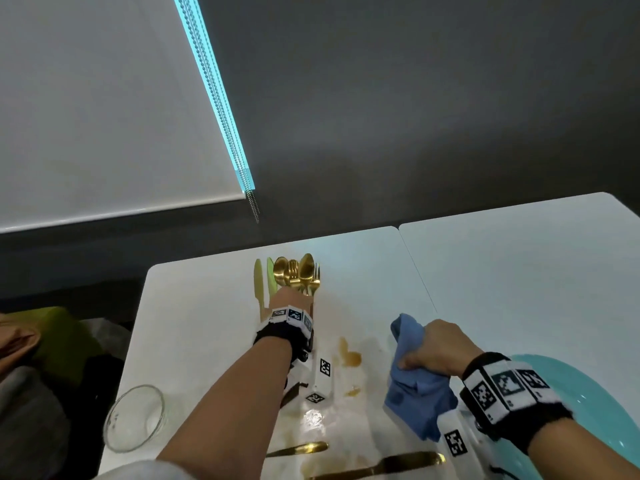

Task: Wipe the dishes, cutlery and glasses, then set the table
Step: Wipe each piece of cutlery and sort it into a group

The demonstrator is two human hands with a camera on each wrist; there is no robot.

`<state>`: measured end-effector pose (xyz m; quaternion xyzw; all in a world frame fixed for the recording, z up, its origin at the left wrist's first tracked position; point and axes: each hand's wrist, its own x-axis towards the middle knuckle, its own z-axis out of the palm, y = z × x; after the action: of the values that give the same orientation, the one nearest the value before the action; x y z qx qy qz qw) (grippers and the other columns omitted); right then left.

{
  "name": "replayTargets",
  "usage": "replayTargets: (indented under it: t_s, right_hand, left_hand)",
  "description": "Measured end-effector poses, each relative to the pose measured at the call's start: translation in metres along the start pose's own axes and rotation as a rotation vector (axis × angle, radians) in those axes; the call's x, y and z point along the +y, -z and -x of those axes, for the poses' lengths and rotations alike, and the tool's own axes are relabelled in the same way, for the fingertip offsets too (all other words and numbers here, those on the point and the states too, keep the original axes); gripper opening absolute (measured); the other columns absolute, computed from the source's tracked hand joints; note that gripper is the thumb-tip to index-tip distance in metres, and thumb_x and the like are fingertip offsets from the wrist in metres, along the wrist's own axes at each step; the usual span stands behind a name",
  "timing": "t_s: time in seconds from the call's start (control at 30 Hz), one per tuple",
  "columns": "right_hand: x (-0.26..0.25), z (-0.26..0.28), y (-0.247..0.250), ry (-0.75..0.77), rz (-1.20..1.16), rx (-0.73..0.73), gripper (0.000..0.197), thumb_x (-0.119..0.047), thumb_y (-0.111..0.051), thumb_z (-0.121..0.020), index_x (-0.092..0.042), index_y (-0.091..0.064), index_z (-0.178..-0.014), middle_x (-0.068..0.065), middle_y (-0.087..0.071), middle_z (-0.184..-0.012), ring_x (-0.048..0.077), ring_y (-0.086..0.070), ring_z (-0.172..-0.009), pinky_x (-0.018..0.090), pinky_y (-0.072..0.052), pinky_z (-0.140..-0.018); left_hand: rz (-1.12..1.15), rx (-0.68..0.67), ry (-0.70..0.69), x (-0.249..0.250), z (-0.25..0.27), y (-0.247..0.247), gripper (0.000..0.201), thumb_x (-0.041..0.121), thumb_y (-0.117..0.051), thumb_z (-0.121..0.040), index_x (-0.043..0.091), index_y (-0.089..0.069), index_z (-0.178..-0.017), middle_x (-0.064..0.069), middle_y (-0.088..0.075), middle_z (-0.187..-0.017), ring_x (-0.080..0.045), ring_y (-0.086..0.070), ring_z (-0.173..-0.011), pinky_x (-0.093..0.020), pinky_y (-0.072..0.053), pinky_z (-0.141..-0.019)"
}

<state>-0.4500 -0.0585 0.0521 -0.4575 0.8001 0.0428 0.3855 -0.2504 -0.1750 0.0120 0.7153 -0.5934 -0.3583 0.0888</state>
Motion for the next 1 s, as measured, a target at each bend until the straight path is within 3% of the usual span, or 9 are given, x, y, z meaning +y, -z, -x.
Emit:
replayTargets:
  t_s: [0.07,0.17,0.27,0.37,0.43,0.53,0.63,0.83,1.0]
  right_hand:
    - [0.009,0.007,0.002,-0.006,-0.029,0.010,0.036,-0.038,-0.076,-0.071,-0.019,-0.046,-0.067,-0.007,-0.051,-0.071,0.010,-0.052,-0.072,0.014,-0.035,-0.048]
    - [0.020,0.021,0.006,-0.013,-0.067,0.012,0.036,-0.038,-0.077,-0.070,-0.018,-0.047,-0.068,-0.007,-0.052,-0.072,0.012,-0.054,-0.076,0.014,-0.037,-0.051]
    - [0.033,0.029,0.009,-0.023,-0.135,-0.001,0.036,-0.037,-0.079,-0.069,-0.017,-0.049,-0.068,-0.005,-0.053,-0.071,0.015,-0.054,-0.077,0.018,-0.040,-0.056]
    - [0.049,0.031,0.006,-0.009,-0.287,-0.026,0.035,-0.033,-0.080,-0.070,-0.008,-0.058,-0.082,0.001,-0.058,-0.077,0.019,-0.056,-0.079,0.024,-0.043,-0.065]
    - [0.060,0.032,0.000,-0.008,-0.429,-0.081,0.040,-0.029,-0.080,-0.071,-0.002,-0.062,-0.095,0.008,-0.064,-0.085,0.021,-0.058,-0.079,0.029,-0.046,-0.069]
    - [0.072,0.039,-0.009,-0.016,-0.593,-0.158,0.038,-0.021,-0.080,-0.071,-0.001,-0.062,-0.098,0.015,-0.067,-0.093,0.025,-0.061,-0.082,0.036,-0.050,-0.078]
    - [0.078,0.046,-0.016,-0.015,-0.699,-0.152,0.037,-0.017,-0.080,-0.072,0.001,-0.062,-0.098,0.019,-0.068,-0.098,0.029,-0.063,-0.084,0.039,-0.052,-0.084]
    - [0.088,0.064,-0.028,0.026,-0.725,-0.144,0.027,-0.008,-0.078,-0.073,0.003,-0.059,-0.090,0.015,-0.064,-0.084,0.025,-0.060,-0.071,0.033,-0.052,-0.068]
    - [0.104,0.077,-0.042,0.024,-0.760,-0.115,0.034,-0.003,-0.078,-0.071,0.005,-0.057,-0.096,0.013,-0.062,-0.081,0.022,-0.059,-0.066,0.022,-0.050,-0.046]
  left_hand:
    - [0.023,0.034,0.052,0.000,-0.004,-0.009,0.028,0.014,-0.039,-0.097,0.013,-0.066,-0.103,-0.003,-0.067,-0.108,-0.021,-0.062,-0.105,-0.029,-0.042,-0.080]
    - [-0.165,0.112,0.064,-0.003,-0.006,-0.012,0.027,0.036,-0.048,-0.092,0.017,-0.065,-0.085,-0.006,-0.069,-0.099,-0.025,-0.063,-0.100,-0.033,-0.041,-0.089]
    - [-0.158,0.109,0.068,-0.006,0.000,-0.013,0.023,0.035,-0.053,-0.088,0.019,-0.066,-0.099,-0.006,-0.067,-0.104,-0.027,-0.061,-0.100,-0.031,-0.036,-0.083]
    - [-0.055,0.018,0.022,-0.008,0.021,-0.020,0.030,0.035,-0.057,-0.088,0.024,-0.059,-0.116,-0.005,-0.063,-0.117,-0.028,-0.058,-0.111,-0.034,-0.041,-0.097]
    - [-0.055,-0.075,0.003,-0.011,0.046,-0.031,0.028,0.035,-0.060,-0.086,0.025,-0.061,-0.113,-0.002,-0.064,-0.114,-0.027,-0.060,-0.108,-0.037,-0.044,-0.100]
    - [-0.213,-0.212,-0.053,-0.022,0.094,-0.048,0.020,0.035,-0.064,-0.082,0.028,-0.065,-0.101,0.003,-0.067,-0.108,-0.020,-0.060,-0.105,-0.037,-0.042,-0.101]
    - [-0.489,-0.292,-0.153,-0.040,0.134,-0.067,0.025,0.037,-0.068,-0.078,0.029,-0.065,-0.102,0.008,-0.065,-0.112,-0.016,-0.057,-0.110,-0.032,-0.038,-0.102]
    - [-0.807,-0.229,-0.283,-0.082,0.180,-0.083,0.034,0.030,-0.060,-0.086,0.026,-0.055,-0.120,0.000,-0.060,-0.118,-0.022,-0.048,-0.116,-0.031,-0.036,-0.096]
    - [-0.625,-0.182,-0.198,-0.103,0.190,-0.090,0.024,0.015,-0.055,-0.089,0.015,-0.059,-0.113,-0.005,-0.059,-0.117,-0.023,-0.056,-0.109,-0.032,-0.048,-0.088]
